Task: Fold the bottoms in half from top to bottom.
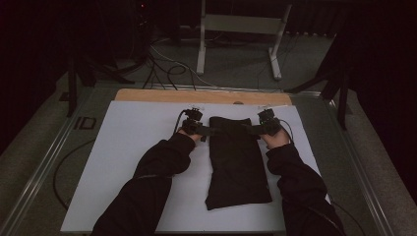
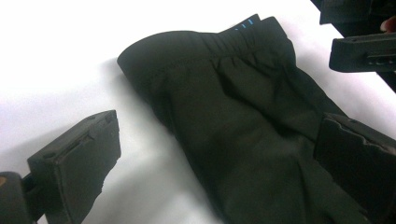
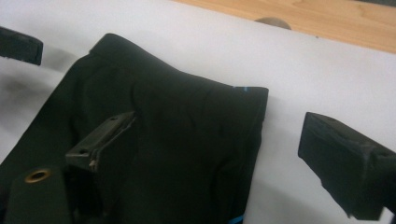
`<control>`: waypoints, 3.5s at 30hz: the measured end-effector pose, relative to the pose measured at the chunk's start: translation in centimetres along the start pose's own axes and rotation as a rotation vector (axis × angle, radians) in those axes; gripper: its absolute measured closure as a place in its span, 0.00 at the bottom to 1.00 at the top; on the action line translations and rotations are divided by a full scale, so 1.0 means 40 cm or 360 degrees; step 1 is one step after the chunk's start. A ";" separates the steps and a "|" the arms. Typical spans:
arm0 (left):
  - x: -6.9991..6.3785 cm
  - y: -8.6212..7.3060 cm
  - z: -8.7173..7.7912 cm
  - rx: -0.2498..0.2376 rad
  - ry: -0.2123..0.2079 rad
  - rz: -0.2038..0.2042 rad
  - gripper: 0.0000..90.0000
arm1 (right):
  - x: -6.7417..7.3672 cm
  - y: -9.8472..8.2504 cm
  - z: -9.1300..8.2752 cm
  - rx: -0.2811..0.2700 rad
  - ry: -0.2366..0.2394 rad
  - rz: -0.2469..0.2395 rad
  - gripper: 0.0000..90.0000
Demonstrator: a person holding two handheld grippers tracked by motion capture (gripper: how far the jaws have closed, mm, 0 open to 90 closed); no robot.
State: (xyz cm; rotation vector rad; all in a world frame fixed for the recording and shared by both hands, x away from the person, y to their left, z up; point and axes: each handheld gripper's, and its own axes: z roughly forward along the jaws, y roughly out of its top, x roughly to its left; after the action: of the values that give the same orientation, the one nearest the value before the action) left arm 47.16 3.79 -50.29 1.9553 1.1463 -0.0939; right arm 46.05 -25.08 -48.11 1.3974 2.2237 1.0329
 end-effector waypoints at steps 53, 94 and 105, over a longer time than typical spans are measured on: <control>0.044 0.003 0.075 0.0081 -0.0035 -0.0028 0.87 | -0.055 -0.015 0.106 0.0198 0.0223 0.0152 0.69; 0.001 0.085 -0.014 -0.0068 -0.0034 0.0237 0.97 | -0.012 0.059 0.016 -0.0044 0.0137 -0.0035 0.95; -0.027 0.075 -0.055 -0.0088 -0.0100 0.0289 0.97 | 0.002 0.060 -0.037 -0.0092 0.0152 -0.0118 0.95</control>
State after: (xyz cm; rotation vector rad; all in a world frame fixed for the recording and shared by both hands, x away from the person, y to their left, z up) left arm 48.04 3.91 -46.53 1.9836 0.9173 -0.0273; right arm 46.65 -24.97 -45.37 1.2564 2.2748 1.1514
